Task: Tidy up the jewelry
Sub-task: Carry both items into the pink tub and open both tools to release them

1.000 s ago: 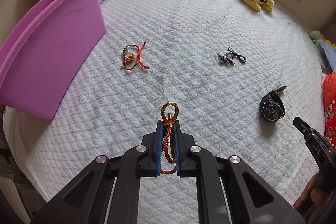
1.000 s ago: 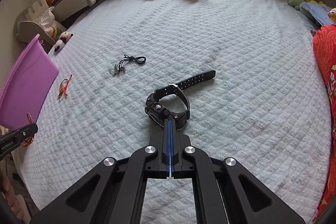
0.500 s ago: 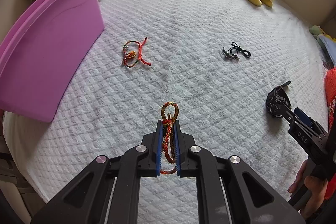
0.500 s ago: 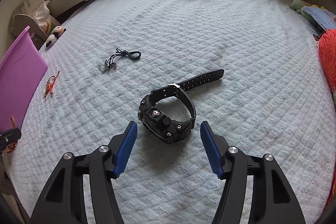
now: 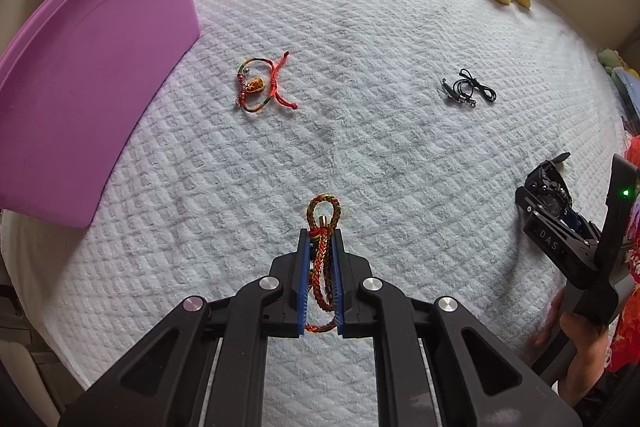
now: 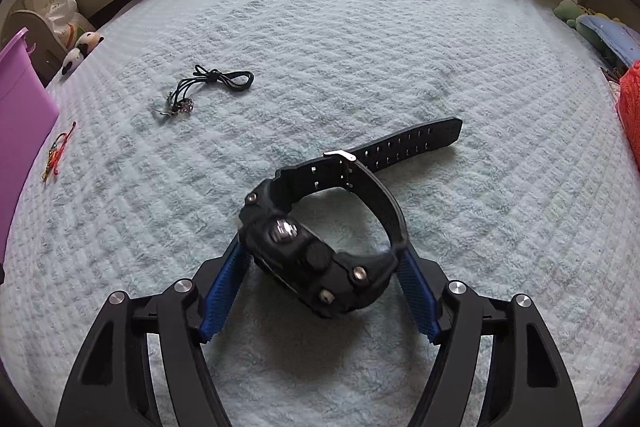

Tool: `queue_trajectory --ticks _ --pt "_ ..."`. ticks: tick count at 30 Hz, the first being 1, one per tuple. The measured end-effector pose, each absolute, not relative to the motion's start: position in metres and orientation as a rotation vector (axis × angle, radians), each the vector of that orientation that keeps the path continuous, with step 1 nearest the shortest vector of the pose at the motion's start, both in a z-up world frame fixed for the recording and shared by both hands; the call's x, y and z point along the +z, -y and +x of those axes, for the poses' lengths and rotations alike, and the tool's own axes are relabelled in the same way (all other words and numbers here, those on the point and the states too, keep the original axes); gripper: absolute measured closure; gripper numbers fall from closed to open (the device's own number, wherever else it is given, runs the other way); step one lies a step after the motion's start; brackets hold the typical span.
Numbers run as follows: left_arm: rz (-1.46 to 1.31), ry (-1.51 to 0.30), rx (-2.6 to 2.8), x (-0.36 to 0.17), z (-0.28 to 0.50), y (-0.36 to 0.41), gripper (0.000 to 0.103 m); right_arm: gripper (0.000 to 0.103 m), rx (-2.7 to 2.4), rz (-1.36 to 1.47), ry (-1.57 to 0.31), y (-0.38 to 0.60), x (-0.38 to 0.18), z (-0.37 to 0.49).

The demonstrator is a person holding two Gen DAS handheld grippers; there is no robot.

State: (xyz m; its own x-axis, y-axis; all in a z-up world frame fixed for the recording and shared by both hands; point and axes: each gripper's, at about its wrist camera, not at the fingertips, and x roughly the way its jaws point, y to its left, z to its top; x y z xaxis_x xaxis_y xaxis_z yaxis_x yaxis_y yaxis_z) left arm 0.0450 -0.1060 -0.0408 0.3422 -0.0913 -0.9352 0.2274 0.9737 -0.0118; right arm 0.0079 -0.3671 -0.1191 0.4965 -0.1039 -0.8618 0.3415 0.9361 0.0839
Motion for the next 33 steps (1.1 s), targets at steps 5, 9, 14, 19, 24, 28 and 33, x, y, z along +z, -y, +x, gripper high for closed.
queue_trajectory --ticks 5,9,14,19,24,28,33 --pt "0.130 -1.214 -0.211 -0.045 0.047 0.107 0.093 0.036 -0.288 0.236 -1.012 0.368 -0.119 0.014" --pt "0.129 -1.213 -0.214 -0.045 0.048 0.109 0.093 0.037 -0.281 0.242 -1.012 0.370 -0.117 0.013" --pt "0.129 -1.205 -0.222 -0.041 0.048 0.113 0.093 0.037 -0.283 0.267 -1.008 0.368 -0.107 0.008" --pt "0.123 -1.190 -0.226 -0.030 0.045 0.117 0.093 0.037 -0.285 0.298 -0.989 0.368 -0.088 -0.011" --pt "0.112 -1.172 -0.229 -0.005 0.036 0.120 0.093 0.037 -0.262 0.308 -0.971 0.365 -0.049 -0.031" --pt "0.079 -1.158 -0.220 0.033 0.027 0.115 0.093 0.037 -0.217 0.299 -0.956 0.358 0.000 -0.043" --pt "0.031 -1.133 -0.186 0.096 0.019 0.094 0.093 0.037 -0.118 0.264 -0.938 0.334 0.071 -0.046"
